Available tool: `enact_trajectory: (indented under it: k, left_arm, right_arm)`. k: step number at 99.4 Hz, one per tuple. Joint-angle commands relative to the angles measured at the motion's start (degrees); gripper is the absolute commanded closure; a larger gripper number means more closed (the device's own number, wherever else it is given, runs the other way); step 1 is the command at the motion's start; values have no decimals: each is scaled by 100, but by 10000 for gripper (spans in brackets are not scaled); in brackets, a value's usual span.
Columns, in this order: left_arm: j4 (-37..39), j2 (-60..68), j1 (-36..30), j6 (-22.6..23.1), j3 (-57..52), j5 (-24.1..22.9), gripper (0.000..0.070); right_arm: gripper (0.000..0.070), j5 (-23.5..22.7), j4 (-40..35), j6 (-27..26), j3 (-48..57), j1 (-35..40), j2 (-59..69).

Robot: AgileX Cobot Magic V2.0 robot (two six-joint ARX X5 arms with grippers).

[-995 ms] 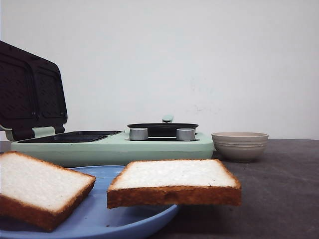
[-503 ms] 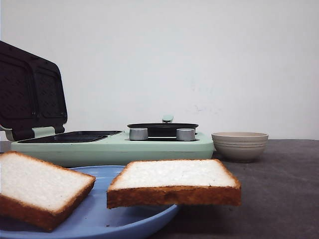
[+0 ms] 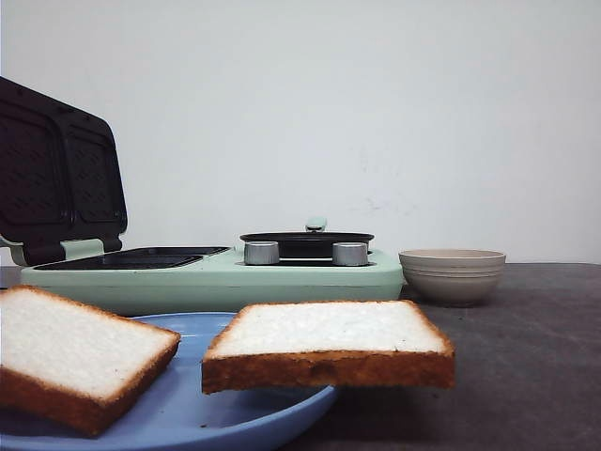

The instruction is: Make breakfast with bread and shrimp

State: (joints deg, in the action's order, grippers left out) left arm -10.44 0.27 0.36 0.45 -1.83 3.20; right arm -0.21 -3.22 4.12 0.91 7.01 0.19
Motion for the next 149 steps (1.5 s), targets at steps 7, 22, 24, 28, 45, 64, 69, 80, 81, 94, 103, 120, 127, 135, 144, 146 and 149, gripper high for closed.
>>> enact_trajectory:
  k: [7, 22, 24, 28, 45, 64, 69, 80, 81, 94, 103, 120, 127, 135, 144, 146, 149]
  left_arm:
    - [-24, -9, 0, -2, 87, 24, 550]
    - [-26, -9, 0, -2, 87, 22, 551]
    - [-26, -9, 0, -2, 87, 22, 551]
    - [-26, -9, 0, -2, 87, 22, 551]
    - [-26, -9, 0, -2, 87, 24, 627]
    - [-31, -9, 0, -2, 87, 22, 700]
    - [-31, -9, 0, -2, 87, 22, 700]
    - [-28, -9, 0, -2, 87, 22, 700]
    - [-28, -9, 0, -2, 87, 22, 700]
    - [-28, -9, 0, -4, 87, 22, 700]
    - [-28, -9, 0, -31, 87, 24, 700]
    - [-33, -9, 0, -511, 87, -66, 700]
    - [-42, -9, 0, -614, 87, -212, 700]
    - [-66, -9, 0, -612, 87, -245, 700]
    - [-70, -9, 0, -612, 87, -240, 700]
    - [-70, -9, 0, -612, 87, -240, 700]
    - [-68, -9, 0, -612, 87, -240, 700]
  right_arm:
    - [696, 2, 66, -122, -20, -2, 2]
    - [696, 4, 63, -363, -20, -2, 2]
    - [696, 2, 63, -393, -20, -2, 2]
    - [696, 4, 63, -400, -20, -2, 2]
    - [696, 15, 63, -398, -20, -2, 2]
    - [696, 24, 63, -396, -20, -2, 2]
    - [696, 26, 63, -396, -20, -2, 2]
    - [696, 24, 63, -396, -20, -2, 2]
    - [696, 24, 63, -398, -20, -2, 2]
    - [696, 24, 63, -398, -20, -2, 2]
    - [696, 24, 63, -503, -20, -2, 2]
    - [696, 24, 50, -870, -20, -2, 2]
    - [697, 24, 35, -931, -20, -2, 2]
    - [696, 26, 2, -953, -20, -2, 2]
    - [697, 26, -9, -953, -20, -2, 2]
    - [697, 26, -13, -951, -20, -2, 2]
    - [697, 28, -22, -951, -20, -2, 2]
